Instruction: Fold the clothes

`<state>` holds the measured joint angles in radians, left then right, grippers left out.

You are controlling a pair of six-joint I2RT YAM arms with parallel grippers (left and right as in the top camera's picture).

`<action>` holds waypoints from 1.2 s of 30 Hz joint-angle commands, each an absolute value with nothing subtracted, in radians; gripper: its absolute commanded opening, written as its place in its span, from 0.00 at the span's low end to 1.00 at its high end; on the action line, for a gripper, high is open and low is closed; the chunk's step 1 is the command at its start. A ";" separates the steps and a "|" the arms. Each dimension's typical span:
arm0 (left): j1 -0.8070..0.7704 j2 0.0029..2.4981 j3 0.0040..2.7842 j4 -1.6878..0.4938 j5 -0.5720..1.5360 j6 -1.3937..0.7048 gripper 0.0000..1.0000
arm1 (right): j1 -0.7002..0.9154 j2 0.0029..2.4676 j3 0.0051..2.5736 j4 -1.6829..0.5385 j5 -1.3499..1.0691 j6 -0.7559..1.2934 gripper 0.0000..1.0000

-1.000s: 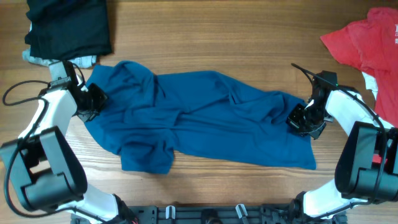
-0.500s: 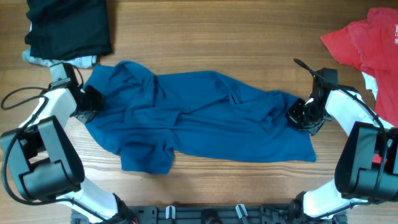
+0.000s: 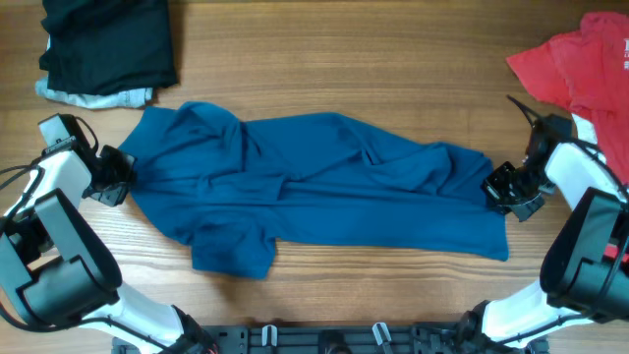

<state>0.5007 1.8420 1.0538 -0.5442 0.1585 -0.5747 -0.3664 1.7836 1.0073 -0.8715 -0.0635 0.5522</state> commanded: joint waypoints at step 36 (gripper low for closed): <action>0.140 1.635 1.053 -0.788 0.261 0.061 0.66 | -0.165 1.793 1.176 -0.889 -0.382 0.160 0.99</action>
